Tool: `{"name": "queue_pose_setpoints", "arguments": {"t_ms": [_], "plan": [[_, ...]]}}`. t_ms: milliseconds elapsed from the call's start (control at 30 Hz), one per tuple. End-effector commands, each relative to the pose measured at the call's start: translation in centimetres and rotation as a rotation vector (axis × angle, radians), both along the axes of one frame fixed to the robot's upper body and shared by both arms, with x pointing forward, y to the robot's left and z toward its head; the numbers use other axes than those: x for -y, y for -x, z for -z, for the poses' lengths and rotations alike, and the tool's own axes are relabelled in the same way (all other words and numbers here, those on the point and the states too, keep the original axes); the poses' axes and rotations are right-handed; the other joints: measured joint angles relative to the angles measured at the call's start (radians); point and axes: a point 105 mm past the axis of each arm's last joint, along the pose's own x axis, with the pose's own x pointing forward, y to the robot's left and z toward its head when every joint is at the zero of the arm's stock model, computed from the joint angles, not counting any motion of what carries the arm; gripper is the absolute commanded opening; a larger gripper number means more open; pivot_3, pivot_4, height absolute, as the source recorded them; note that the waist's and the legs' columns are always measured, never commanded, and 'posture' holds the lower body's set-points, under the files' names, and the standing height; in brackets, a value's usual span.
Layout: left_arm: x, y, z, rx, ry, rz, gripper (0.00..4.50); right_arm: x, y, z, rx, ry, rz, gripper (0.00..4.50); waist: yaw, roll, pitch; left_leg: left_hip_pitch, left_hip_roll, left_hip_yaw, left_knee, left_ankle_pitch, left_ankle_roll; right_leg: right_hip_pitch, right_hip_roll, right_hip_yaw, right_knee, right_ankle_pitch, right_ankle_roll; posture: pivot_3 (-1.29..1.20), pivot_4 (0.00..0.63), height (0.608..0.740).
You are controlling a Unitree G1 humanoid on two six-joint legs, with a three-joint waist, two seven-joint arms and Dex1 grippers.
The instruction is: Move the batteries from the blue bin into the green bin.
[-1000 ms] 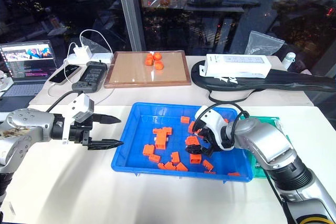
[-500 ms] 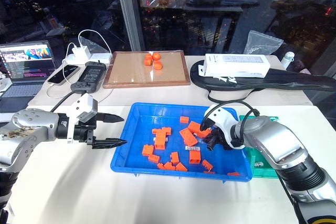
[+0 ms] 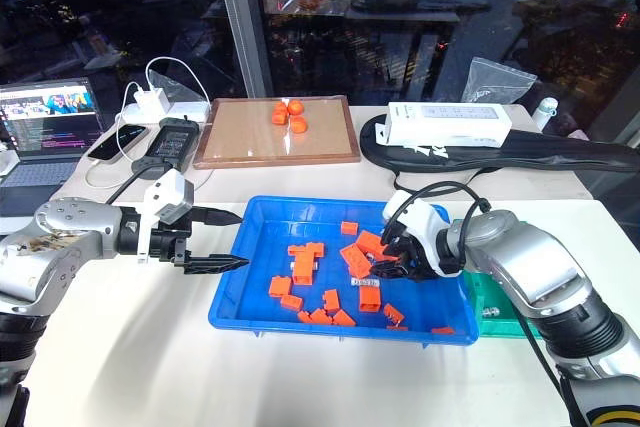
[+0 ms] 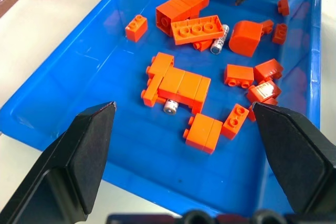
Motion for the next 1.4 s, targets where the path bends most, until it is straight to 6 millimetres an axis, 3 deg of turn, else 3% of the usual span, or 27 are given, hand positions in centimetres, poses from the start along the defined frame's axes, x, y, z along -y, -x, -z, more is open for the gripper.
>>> {"name": "queue_pose_setpoints", "arguments": {"t_ms": [33,300,433,600,933,1033,1333,1400], "plan": [[-0.1,0.0,-0.8,0.04,-0.028,0.007,4.5,0.3,-0.4,0.8,0.045,0.098,-0.077,3.89,0.002,0.0,0.0,0.0,0.0,0.0,0.0,0.0,0.0,0.0,0.0,0.0,0.0,0.0,0.0,0.0,0.15,0.74],[-0.5,0.4,-0.8,0.038,-0.04,-0.003,4.5,-0.6,0.7,0.9,-0.011,0.083,-0.159,4.01,0.002,0.0,0.0,0.0,0.0,0.0,0.0,0.0,0.0,0.0,0.0,0.0,0.001,0.0,0.0,0.0,0.15,0.74],[-0.5,0.4,-0.9,0.039,-0.041,-0.005,4.5,-1.0,0.9,1.4,-0.021,0.086,-0.175,3.01,0.002,0.0,0.0,0.0,0.0,0.0,0.0,0.0,0.0,0.0,0.0,0.0,0.001,0.0,0.0,0.0,0.15,0.74],[-0.5,0.4,-0.9,0.04,-0.045,-0.007,4.5,-1.1,0.6,1.8,-0.019,0.09,-0.173,3.01,0.002,0.0,0.0,0.0,0.0,0.001,0.0,0.0,0.0,0.0,0.0,0.0,0.001,0.0,0.0,0.0,0.15,0.74],[-0.5,0.3,-1.0,0.05,-0.048,-0.011,4.5,-1.1,0.1,3.9,-0.061,0.096,-0.143,0.05,0.002,-0.002,-0.001,0.001,0.0,0.001,0.001,0.0,0.0,0.001,0.0,0.0,0.001,0.0,0.0,0.0,0.15,0.74],[-0.5,0.3,-1.1,0.05,-0.045,-0.013,4.5,-1.1,0.0,4.2,-0.063,0.096,-0.14,0.05,0.002,-0.003,-0.002,0.002,0.0,0.001,0.001,0.0,0.0,0.001,0.0,0.0,0.001,0.0,0.0,0.0,0.15,0.74],[-0.6,0.2,-1.1,0.043,-0.036,-0.009,4.5,-1.2,-0.2,2.0,-0.053,0.015,-0.111,0.05,0.003,-0.003,-0.002,0.004,0.0,0.001,0.0,0.0,0.0,0.002,0.0,0.0,0.001,0.0,-0.001,0.0,0.15,0.74],[-0.5,0.1,-1.0,0.042,-0.035,-0.008,4.5,-1.3,-0.2,1.9,-0.045,0.021,-0.122,0.6,0.002,-0.003,-0.002,0.002,0.0,0.001,0.0,0.0,0.0,0.001,0.0,0.0,0.002,0.0,-0.001,0.0,0.15,0.74]]}}
